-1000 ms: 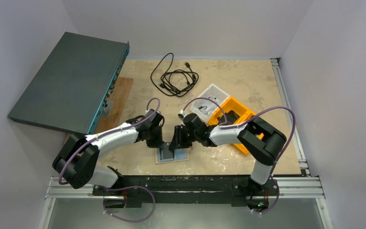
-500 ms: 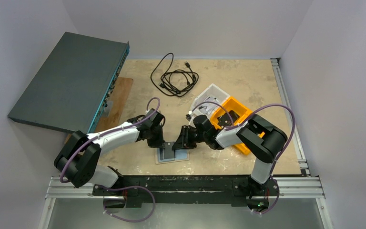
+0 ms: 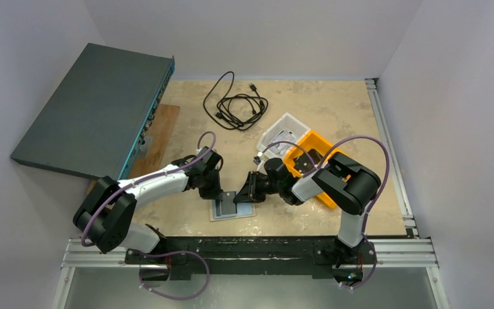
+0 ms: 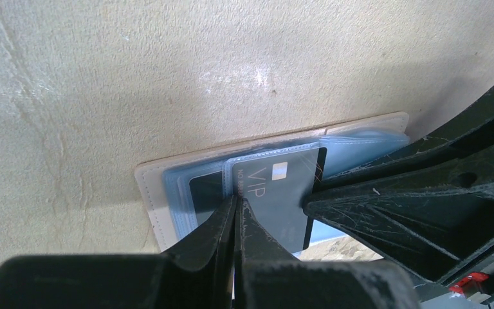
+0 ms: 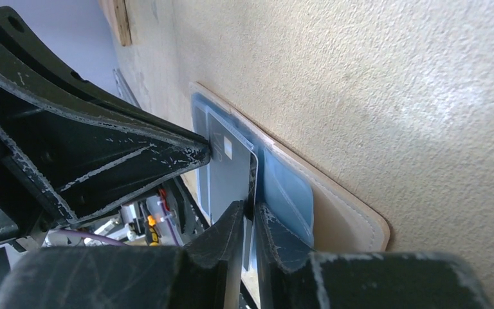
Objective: Take the credit cards out of the card holder
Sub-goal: Remove the credit card from the card holder.
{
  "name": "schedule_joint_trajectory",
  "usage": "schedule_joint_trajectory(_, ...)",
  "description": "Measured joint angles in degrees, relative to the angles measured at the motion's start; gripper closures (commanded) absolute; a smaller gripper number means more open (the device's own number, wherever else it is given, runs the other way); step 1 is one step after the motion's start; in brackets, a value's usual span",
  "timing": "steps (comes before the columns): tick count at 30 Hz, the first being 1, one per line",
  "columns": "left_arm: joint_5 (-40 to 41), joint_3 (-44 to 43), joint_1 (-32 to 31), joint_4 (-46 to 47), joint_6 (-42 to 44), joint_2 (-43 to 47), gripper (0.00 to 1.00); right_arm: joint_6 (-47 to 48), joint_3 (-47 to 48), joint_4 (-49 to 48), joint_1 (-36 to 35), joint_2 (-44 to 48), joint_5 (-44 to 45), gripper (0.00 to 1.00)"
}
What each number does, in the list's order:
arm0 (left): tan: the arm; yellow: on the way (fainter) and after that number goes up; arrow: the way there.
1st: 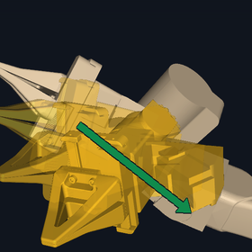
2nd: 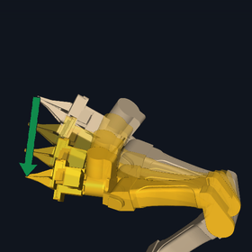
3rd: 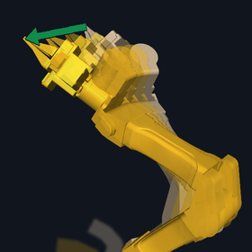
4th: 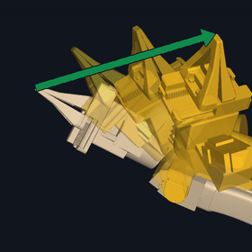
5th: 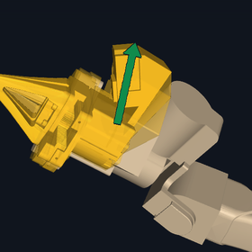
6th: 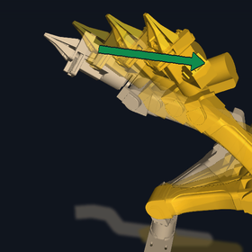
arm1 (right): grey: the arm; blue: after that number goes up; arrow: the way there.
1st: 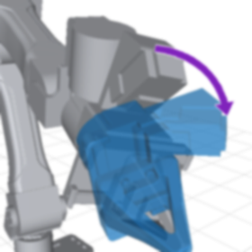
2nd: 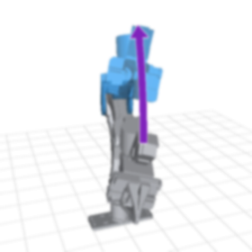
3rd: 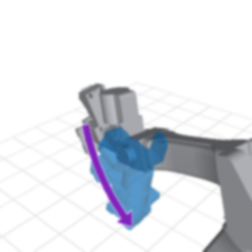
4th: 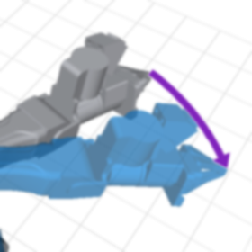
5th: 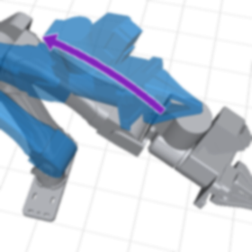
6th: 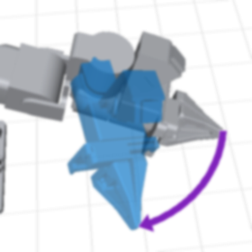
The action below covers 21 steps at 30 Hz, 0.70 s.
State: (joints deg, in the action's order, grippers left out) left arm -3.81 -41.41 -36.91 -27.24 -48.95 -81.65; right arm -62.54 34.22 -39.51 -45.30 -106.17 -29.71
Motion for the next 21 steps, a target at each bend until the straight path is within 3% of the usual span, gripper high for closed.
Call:
schedule_joint_trajectory(9, 0.0, 0.0, 0.0, 0.0, 0.0, 0.0, 1.0, -1.1, -1.1, -2.0, 0.4, 0.0, 0.0, 0.99)
schedule_joint_trajectory(21, -0.1, 0.0, -0.5, 0.4, -1.1, -0.2, 1.0, -0.9, -3.5, -1.4, 1.2, 2.8, 1.1, 0.97)
